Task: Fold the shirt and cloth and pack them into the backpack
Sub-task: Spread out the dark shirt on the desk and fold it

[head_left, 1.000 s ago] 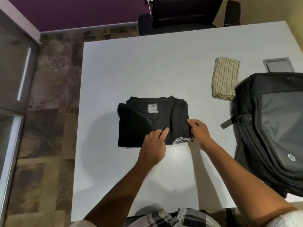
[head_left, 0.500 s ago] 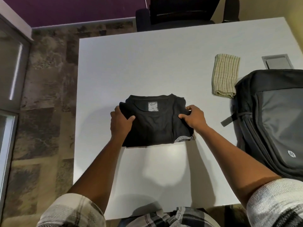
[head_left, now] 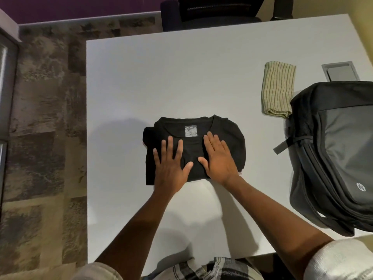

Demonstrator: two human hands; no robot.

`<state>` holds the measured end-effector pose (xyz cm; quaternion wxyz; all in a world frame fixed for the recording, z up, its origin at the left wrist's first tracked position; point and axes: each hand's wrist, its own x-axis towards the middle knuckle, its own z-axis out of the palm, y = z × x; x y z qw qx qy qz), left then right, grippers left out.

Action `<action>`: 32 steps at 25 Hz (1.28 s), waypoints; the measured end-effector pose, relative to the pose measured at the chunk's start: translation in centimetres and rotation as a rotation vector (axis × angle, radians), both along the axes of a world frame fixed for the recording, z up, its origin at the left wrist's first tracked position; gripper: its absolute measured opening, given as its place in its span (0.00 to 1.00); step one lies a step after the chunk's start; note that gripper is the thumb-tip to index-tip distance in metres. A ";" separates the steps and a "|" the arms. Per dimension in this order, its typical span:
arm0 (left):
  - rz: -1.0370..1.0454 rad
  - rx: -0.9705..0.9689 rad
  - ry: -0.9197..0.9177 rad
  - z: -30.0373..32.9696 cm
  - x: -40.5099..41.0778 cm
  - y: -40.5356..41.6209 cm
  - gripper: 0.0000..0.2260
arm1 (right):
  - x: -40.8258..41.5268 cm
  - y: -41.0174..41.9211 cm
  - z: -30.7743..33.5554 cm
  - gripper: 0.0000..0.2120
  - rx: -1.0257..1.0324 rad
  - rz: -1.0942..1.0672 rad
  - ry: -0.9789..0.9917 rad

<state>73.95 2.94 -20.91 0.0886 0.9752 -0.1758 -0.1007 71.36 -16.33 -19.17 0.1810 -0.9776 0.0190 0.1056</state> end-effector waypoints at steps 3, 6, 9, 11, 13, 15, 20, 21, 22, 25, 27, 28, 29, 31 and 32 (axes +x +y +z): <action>0.036 0.033 0.046 -1.5 -0.2 0.9 0.37 | -0.8 -0.8 -1.9 0.35 -0.144 -0.004 0.037; 0.046 -0.002 0.077 -1.2 -0.1 0.8 0.38 | -0.3 -1.5 -1.9 0.37 -0.188 -0.089 0.094; 0.105 -0.082 0.009 -0.5 -0.1 1.8 0.36 | 0.2 -2.3 -1.1 0.35 -0.150 -0.247 0.083; 0.258 -0.194 -0.037 0.0 0.5 3.0 0.32 | 0.4 -3.5 0.0 0.29 -0.094 -0.345 -0.053; 0.459 -0.308 -0.041 0.7 1.9 3.6 0.29 | 1.1 -4.4 1.0 0.25 -0.024 -0.503 -0.111; 0.600 -0.401 0.057 1.5 3.8 3.6 0.27 | 2.1 -4.8 1.4 0.25 0.013 -0.611 -0.009; 0.776 -0.461 0.193 2.8 7.1 3.6 0.09 | 3.5 -5.3 1.1 0.08 0.099 -0.598 -0.016; 0.795 -0.459 0.205 2.9 7.3 3.7 0.07 | 3.5 -5.4 1.2 0.05 0.136 -0.608 -0.065; 0.816 -0.465 0.217 3.2 7.3 3.7 0.06 | 3.4 -5.4 1.4 0.03 0.183 -0.619 -0.097; 0.878 -0.504 0.205 4.4 7.0 3.5 0.04 | 3.2 -5.3 2.4 0.03 0.354 -0.655 -0.120; 0.903 -0.542 0.190 5.3 6.5 3.4 0.04 | 3.4 -5.7 2.9 0.03 0.450 -0.668 -0.109; 0.907 -0.568 0.184 5.7 6.4 3.4 0.04 | 3.6 -6.0 2.9 0.04 0.495 -0.685 -0.096; 0.901 -0.599 0.174 5.8 6.2 3.6 0.05 | 3.8 -6.3 2.9 0.04 0.541 -0.715 -0.084; 0.860 -0.670 0.143 5.9 6.1 4.0 0.05 | 4.4 -7.0 2.9 0.06 0.627 -0.778 -0.066; 0.837 -0.711 0.139 6.1 6.0 4.1 0.05 | 4.5 -7.3 2.8 0.06 0.655 -0.795 -0.061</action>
